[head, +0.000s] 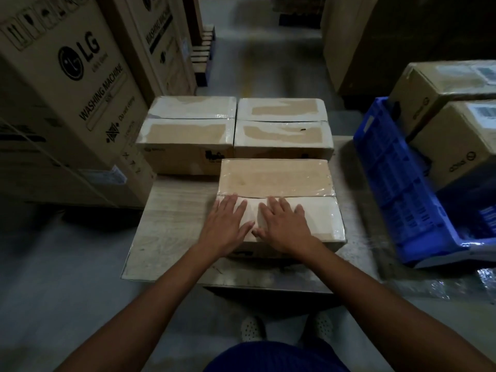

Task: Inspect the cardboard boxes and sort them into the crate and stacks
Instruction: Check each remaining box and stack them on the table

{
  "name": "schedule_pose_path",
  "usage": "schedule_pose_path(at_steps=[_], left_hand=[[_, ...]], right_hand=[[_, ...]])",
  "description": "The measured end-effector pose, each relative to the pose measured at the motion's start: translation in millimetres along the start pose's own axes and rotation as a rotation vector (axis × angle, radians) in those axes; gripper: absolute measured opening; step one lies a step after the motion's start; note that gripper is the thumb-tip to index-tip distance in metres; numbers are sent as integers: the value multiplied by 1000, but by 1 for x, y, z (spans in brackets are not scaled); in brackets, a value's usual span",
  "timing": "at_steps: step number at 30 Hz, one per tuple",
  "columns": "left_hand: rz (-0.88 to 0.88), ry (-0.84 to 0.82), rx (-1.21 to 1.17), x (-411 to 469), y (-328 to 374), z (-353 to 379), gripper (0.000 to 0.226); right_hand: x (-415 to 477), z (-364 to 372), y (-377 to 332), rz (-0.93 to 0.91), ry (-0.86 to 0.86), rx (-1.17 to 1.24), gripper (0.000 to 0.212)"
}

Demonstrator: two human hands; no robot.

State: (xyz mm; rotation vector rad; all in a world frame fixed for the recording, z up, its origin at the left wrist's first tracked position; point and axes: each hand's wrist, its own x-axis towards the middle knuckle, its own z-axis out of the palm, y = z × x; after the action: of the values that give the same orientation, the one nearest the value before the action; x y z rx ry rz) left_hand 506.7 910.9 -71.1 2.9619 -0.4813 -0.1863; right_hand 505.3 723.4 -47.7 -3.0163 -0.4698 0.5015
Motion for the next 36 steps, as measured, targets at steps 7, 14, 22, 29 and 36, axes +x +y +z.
schedule_pose_path(at_steps=[7,14,22,29,36], left_hand=[[65,22,23,6,-4,-6,71],[39,-139,-38,37,-18,-16,95],[47,-224,61,63,-10,-39,109],[15,-413,-13,97,-9,-49,138],[34,-411,-48,108,1,-56,140]], right_hand=[[8,-25,-2,-21,-10,-13,76],[44,-50,5,-31,-170,69,117],[66,-65,-1,-42,-264,-92,116],[80,-74,16,53,-317,-128,137],[80,-76,31,-19,-258,-23,136]])
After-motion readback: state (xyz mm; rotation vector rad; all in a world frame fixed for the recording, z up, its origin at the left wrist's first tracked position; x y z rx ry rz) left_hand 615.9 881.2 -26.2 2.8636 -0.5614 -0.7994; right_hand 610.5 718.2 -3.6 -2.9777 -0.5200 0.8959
